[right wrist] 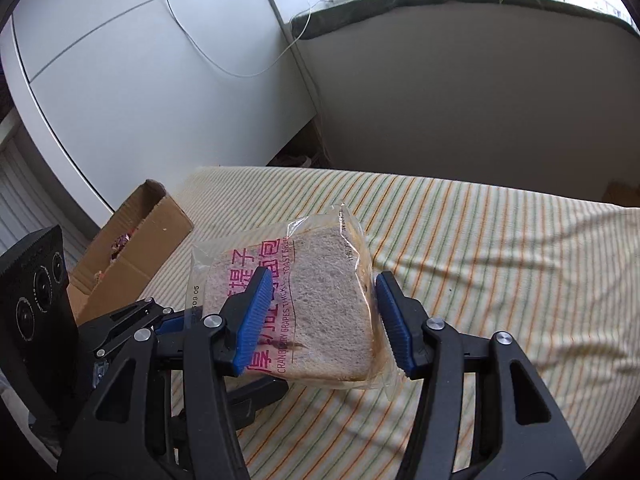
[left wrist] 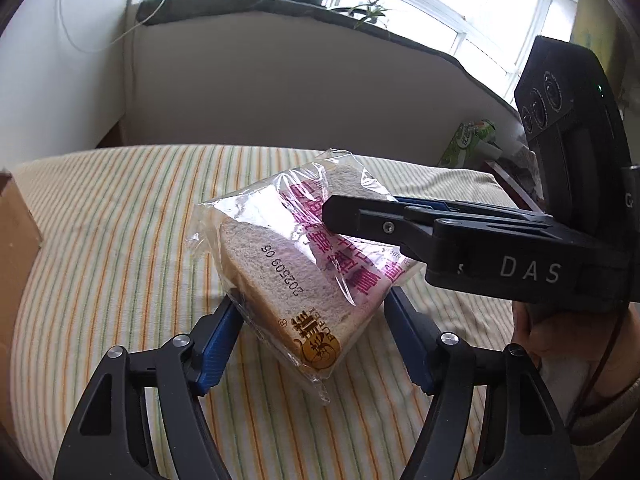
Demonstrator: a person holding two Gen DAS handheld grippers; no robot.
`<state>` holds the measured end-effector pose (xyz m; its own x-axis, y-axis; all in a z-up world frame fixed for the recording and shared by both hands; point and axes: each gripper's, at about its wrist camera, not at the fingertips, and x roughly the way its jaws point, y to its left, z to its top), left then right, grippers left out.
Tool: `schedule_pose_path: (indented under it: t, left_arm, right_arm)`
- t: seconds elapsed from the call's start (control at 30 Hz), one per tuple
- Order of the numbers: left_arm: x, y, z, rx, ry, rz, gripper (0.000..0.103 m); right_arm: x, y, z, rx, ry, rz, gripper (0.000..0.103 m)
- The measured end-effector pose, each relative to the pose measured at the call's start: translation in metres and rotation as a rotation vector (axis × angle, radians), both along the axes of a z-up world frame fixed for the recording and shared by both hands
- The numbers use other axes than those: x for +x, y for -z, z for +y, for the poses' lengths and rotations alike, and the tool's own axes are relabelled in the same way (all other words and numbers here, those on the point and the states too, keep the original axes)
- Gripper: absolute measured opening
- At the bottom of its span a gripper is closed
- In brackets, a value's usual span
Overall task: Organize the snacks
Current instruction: 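Lift the bread loaf bag with the right tool and carry it over the box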
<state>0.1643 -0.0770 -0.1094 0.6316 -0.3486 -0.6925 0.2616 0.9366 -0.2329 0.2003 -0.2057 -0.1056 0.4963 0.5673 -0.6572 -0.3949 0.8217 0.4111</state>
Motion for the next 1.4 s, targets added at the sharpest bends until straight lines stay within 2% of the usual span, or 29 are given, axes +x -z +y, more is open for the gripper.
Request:
schedule_pose_path:
  t: [0.1, 0.23, 0.37, 0.57, 0.7, 0.87, 1.1, 1.27, 1.4]
  left_arm:
    - [-0.021, -0.024, -0.016, 0.042, 0.031, -0.07, 0.071]
    - [-0.052, -0.072, -0.024, 0.04, 0.061, -0.187, 0.071]
    - [-0.085, -0.109, -0.022, 0.03, 0.081, -0.287, 0.071]
    - [-0.116, -0.118, -0.013, 0.01, 0.081, -0.31, 0.071]
    - [-0.117, -0.113, -0.003, -0.001, 0.07, -0.298, 0.071]
    - [-0.127, -0.106, 0.019, -0.015, 0.026, -0.283, 0.071]
    - [-0.135, -0.087, 0.081, -0.041, -0.088, -0.241, 0.071]
    - [-0.141, -0.076, 0.148, -0.065, -0.219, -0.217, 0.071]
    - [-0.15, -0.068, 0.199, -0.078, -0.33, -0.203, 0.071]
  right_arm:
    - [-0.023, -0.042, -0.012, -0.004, 0.03, -0.077, 0.056]
    - [-0.056, -0.1, -0.018, -0.026, 0.039, -0.188, 0.056]
    - [-0.082, -0.125, -0.014, -0.044, 0.044, -0.232, 0.056]
    - [-0.1, -0.128, 0.001, -0.05, 0.033, -0.226, 0.056]
    - [-0.104, -0.123, 0.014, -0.045, 0.006, -0.213, 0.056]
    - [-0.101, -0.112, 0.051, -0.026, -0.045, -0.185, 0.056]
    - [-0.089, -0.1, 0.146, -0.015, -0.193, -0.151, 0.056]
    - [-0.087, -0.096, 0.23, -0.012, -0.324, -0.151, 0.056]
    - [-0.087, -0.096, 0.281, -0.005, -0.407, -0.153, 0.056]
